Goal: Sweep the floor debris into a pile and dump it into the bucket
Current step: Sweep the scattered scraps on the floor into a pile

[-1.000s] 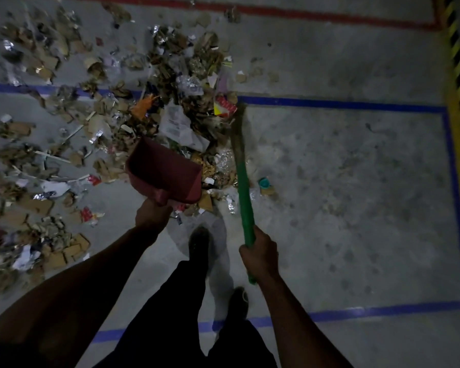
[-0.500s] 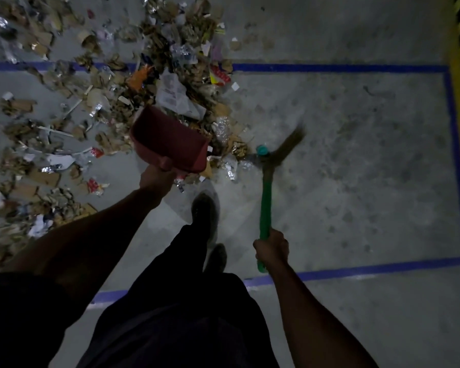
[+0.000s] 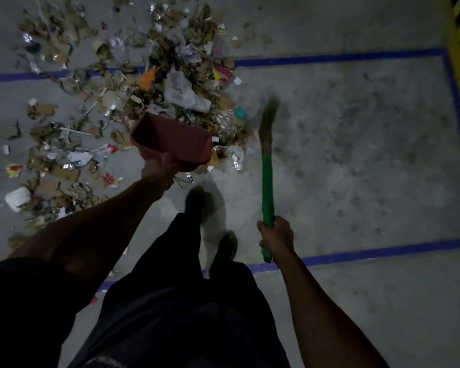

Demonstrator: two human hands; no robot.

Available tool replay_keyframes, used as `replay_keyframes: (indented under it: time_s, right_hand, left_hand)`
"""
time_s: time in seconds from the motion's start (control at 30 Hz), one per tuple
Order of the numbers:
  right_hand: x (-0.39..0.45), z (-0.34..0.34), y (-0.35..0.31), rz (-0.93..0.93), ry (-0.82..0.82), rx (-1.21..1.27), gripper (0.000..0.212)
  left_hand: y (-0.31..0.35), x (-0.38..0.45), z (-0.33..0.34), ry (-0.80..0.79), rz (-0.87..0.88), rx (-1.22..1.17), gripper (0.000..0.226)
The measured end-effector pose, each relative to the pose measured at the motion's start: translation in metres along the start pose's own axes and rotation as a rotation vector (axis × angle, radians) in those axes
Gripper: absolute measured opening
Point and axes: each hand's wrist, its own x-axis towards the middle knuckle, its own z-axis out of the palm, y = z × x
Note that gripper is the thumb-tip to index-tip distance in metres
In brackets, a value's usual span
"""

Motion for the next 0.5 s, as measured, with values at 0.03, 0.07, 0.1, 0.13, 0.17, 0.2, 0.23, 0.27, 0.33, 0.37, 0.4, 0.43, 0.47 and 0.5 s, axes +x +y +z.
replay_keyframes:
  time_s: [0.03,0.07,0.1,0.13,0.17,0.2,0.23,0.27,0.33,0.37,0.4,0.43,0.47,0.5]
  right_hand:
    - [-0.001,0.002,0.002,0.033,0.003,0.039,0.022]
    - [0.001,0.004,0.005,0.056,0.009,0.082,0.020]
    - [0.003,0.009,0.006,0.085,0.015,0.118,0.021]
    - [0.007,0.014,0.004,0.114,0.014,0.155,0.021]
    - [0.010,0.022,0.001,0.153,0.002,0.180,0.023]
    - [0.016,0.032,0.000,0.183,-0.014,0.203,0.025]
    - [0.022,0.046,-0.003,0.210,-0.019,0.198,0.030]
    - [0.033,0.061,-0.005,0.213,-0.027,0.185,0.040]
    - [0.053,0.095,-0.016,0.212,-0.011,0.093,0.057]
    - [0.056,0.111,-0.032,0.203,-0.014,0.040,0.055]
    - [0.059,0.126,-0.053,0.192,-0.028,-0.015,0.049]
    - [0.058,0.141,-0.080,0.187,-0.024,-0.056,0.045]
    - [0.057,0.156,-0.108,0.173,-0.023,-0.085,0.044]
    - [0.061,0.172,-0.132,0.178,-0.018,-0.101,0.045]
  left_hand:
    - [0.000,0.001,-0.004,-0.004,-0.002,-0.005,0.016]
    - [0.001,0.005,-0.008,-0.004,0.002,-0.012,0.019]
    - [0.003,0.009,-0.011,-0.003,0.007,-0.014,0.021]
    - [0.004,0.016,-0.015,-0.002,0.010,-0.009,0.023]
    - [0.007,0.025,-0.018,0.003,0.017,-0.005,0.027]
    - [0.009,0.036,-0.022,0.011,0.021,0.003,0.031]
    - [0.013,0.048,-0.026,0.021,0.023,0.017,0.035]
    - [0.017,0.060,-0.032,0.018,0.025,0.035,0.040]
    - [0.029,0.088,-0.044,0.001,0.033,0.054,0.055]
    - [0.034,0.104,-0.051,-0.020,0.037,0.069,0.058]
    - [0.038,0.124,-0.060,-0.046,0.025,0.086,0.057]
    - [0.042,0.145,-0.070,-0.063,0.012,0.099,0.057]
    - [0.045,0.168,-0.081,-0.074,-0.006,0.124,0.057]
    - [0.049,0.191,-0.091,-0.081,-0.019,0.137,0.056]
